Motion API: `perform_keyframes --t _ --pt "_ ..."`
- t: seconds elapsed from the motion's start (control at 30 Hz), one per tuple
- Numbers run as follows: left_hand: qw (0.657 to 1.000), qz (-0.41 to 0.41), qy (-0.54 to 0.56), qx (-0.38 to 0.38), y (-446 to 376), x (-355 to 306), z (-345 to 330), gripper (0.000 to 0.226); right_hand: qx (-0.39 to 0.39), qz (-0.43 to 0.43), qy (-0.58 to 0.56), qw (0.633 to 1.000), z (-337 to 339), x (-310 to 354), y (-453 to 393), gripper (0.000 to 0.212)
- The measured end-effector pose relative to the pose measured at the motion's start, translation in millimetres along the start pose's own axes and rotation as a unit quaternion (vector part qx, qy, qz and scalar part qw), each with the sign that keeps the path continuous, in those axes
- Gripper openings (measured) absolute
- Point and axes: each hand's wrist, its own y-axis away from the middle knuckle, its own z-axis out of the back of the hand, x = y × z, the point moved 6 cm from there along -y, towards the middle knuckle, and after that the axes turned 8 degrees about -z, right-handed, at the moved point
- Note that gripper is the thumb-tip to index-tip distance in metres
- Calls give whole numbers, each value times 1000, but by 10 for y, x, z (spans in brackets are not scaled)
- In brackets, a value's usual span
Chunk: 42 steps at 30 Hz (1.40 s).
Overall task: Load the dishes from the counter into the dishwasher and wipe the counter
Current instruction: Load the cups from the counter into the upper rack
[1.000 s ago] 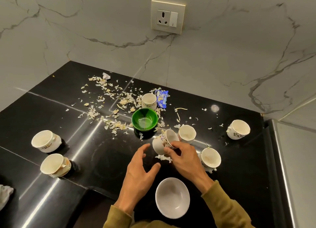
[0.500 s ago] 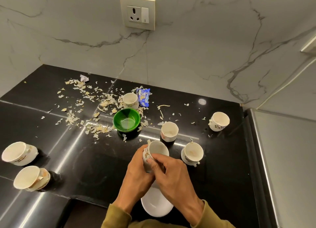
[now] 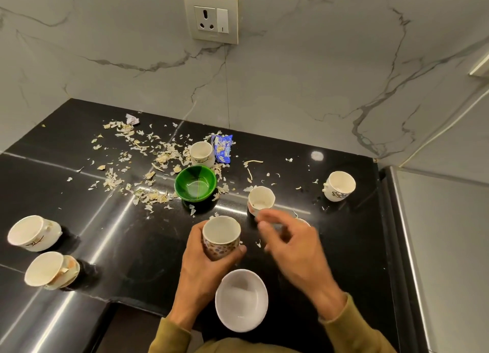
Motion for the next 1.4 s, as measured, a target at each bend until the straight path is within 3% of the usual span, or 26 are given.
perform_keyframes --t 0.1,0.2,0.47,0.73,0.87,0.93,1.0,1.1,1.23,1.3,1.4 --pt "1000 15 4 0 -3 12 38 68 -44 -103 110 988 375 -485 -217 40" --pt "1000 23 12 4 -3 6 19 68 7 -186 217 958 479 -916 -268 73" --pt "999 18 20 23 -15 -68 -115 63 47 -194 208 957 164 -1251 -234 94" --pt "999 24 17 25 -23 -55 -114 67 113 -116 208 965 -138 -1048 -324 94" --pt "999 19 21 25 -26 -84 -93 68 214 -97 196 952 -297 -964 -324 97" --pt "999 19 25 22 -16 -86 -64 66 239 -99 165 952 -296 -930 -390 86" --pt "999 19 29 18 1 -84 -36 62 169 -96 127 973 -171 -883 -554 65" --pt "999 22 34 9 24 -78 -17 62 56 6 184 981 -13 -766 -825 45" --pt "999 23 42 10 25 -115 -49 61 132 88 294 943 -261 -730 -1068 64" --pt "999 19 44 12 21 -144 -57 61 179 70 323 927 -394 -785 -1168 71" --pt "999 16 49 13 22 -142 -41 68 187 24 281 941 -470 -854 -1287 79"
